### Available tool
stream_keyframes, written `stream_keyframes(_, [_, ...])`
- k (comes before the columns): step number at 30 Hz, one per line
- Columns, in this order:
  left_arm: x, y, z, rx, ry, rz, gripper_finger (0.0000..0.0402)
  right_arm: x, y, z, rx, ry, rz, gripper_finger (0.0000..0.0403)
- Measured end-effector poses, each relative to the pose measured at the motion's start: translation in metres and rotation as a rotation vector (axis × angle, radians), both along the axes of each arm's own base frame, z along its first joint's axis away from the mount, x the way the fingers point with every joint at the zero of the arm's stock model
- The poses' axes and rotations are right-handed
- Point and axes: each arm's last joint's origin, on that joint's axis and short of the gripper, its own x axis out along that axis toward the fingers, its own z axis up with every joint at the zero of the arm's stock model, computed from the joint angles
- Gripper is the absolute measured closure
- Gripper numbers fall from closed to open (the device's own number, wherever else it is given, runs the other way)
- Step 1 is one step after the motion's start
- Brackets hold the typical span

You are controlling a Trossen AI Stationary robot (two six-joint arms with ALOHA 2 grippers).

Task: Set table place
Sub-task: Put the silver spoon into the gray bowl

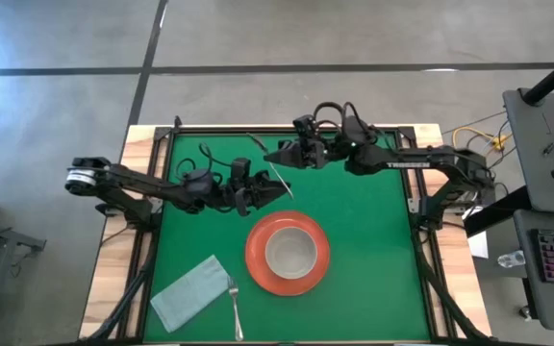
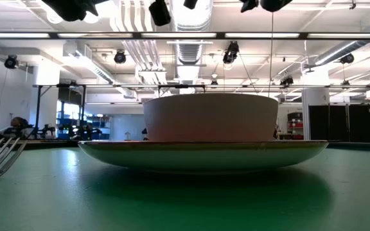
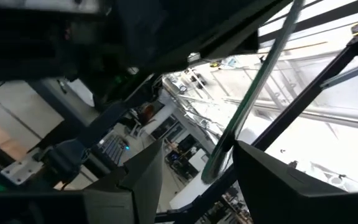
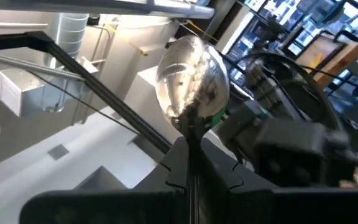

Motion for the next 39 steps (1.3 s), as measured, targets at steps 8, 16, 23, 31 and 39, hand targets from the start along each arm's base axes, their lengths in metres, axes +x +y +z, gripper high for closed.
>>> stream_keyframes(8, [-0.004,-0.003,0.007,0.064,-0.089,0.031,0.0226,0.004,-0.001,0.004,-0.007,-0.012,0.01,0.039])
stream_keyframes(16, [-0.005,-0.003,0.008,0.118,-0.117,0.055,0.0226,0.004,-0.005,0.003,-0.004,-0.012,-0.006,0.039])
stream_keyframes(23, [-0.005,-0.004,0.006,0.158,-0.112,0.022,0.023,0.004,-0.01,0.002,-0.005,-0.01,-0.024,0.039])
stream_keyframes(31, [-0.005,-0.003,0.004,0.165,-0.104,0.027,0.0321,0.004,-0.011,0.002,-0.013,-0.015,-0.031,0.039])
stream_keyframes(39, [-0.005,-0.003,0.003,0.182,-0.103,0.041,0.0396,0.003,-0.011,0.003,-0.016,-0.021,-0.03,0.039])
